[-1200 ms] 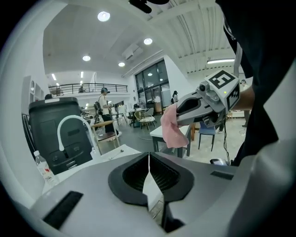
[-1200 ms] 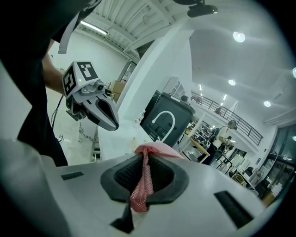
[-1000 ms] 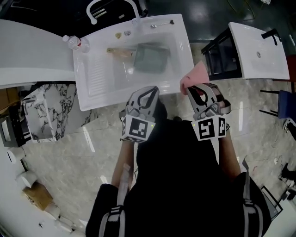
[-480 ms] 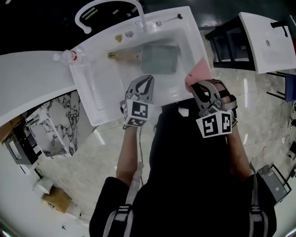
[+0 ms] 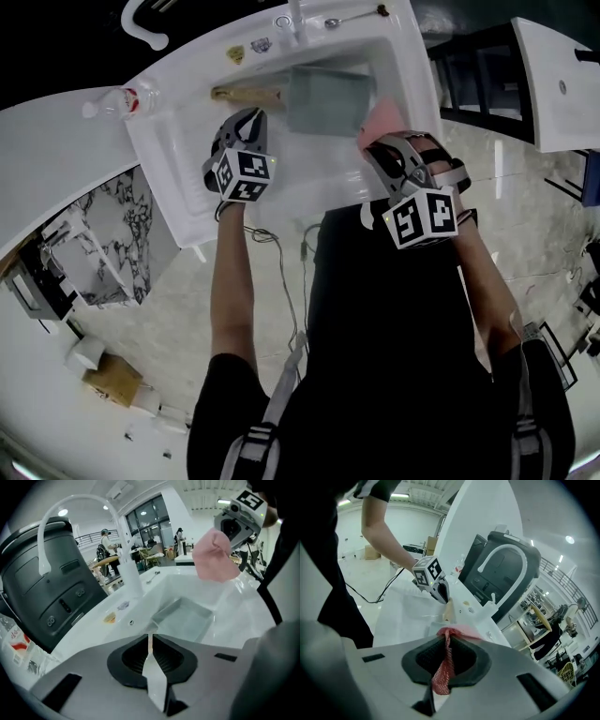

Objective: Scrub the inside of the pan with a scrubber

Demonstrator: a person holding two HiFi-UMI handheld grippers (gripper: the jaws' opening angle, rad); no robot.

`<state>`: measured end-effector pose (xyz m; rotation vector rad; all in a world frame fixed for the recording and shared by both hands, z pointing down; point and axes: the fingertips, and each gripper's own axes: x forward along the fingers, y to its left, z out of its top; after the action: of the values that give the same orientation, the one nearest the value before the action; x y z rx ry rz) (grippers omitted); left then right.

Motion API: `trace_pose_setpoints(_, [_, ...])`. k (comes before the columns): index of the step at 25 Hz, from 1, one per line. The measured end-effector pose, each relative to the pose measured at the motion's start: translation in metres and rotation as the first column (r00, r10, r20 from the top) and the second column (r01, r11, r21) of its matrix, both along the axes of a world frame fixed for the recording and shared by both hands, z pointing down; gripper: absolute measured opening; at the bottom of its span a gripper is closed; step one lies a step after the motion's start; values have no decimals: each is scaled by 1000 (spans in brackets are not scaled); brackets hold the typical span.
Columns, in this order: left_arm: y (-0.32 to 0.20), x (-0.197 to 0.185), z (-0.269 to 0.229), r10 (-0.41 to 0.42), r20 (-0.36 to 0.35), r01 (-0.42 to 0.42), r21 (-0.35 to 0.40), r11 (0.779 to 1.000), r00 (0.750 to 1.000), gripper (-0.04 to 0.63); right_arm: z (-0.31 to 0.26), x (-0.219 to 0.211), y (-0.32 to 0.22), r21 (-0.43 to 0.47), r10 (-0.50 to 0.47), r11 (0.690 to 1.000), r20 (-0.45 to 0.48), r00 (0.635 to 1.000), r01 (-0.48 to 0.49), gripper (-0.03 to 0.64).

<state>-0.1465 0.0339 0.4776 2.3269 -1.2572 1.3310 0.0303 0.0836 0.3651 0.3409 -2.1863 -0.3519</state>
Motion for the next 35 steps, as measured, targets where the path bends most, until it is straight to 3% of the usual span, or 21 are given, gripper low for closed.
trace_pose_setpoints(4, [-15, -31, 32, 51, 79, -47, -46, 998, 996, 37, 30, -11, -13, -31, -19, 999, -44, 999, 18, 40])
trace_pose_setpoints(10, [-38, -57, 46, 131, 182, -125, -42, 991, 975, 40, 87, -20, -29, -69, -13, 998, -155, 988, 2, 41])
trace_pose_setpoints(11, [-40, -58, 47, 149, 191, -142, -51, 989, 970, 57, 95, -22, -30, -78, -3, 997, -170, 985, -11, 41])
trace_pose_setpoints(13, [-40, -58, 52, 198, 203, -184, -86, 979, 959, 155, 108, -26, -31, -106, 18, 994, -185, 983, -38, 41])
trace_pose_setpoints(19, [-39, -54, 68, 312, 248, -283, -146, 948, 917, 155, 146, -41, -31, -152, -20, 988, -231, 973, -16, 41])
trace_pose_setpoints(26, [-42, -55, 73, 315, 256, -286, -146, 947, 914, 160, 192, -53, -47, -168, -53, 986, -282, 958, 5, 41])
trace_pose_setpoints(31, [-41, -54, 73, 310, 282, -264, -190, 946, 908, 163, 225, -55, -48, -198, -81, 980, -328, 941, 16, 41])
trace_pose_setpoints(35, [-42, -54, 73, 296, 281, -250, -186, 950, 913, 163, 246, -50, -55, -187, -58, 982, -389, 919, -17, 43])
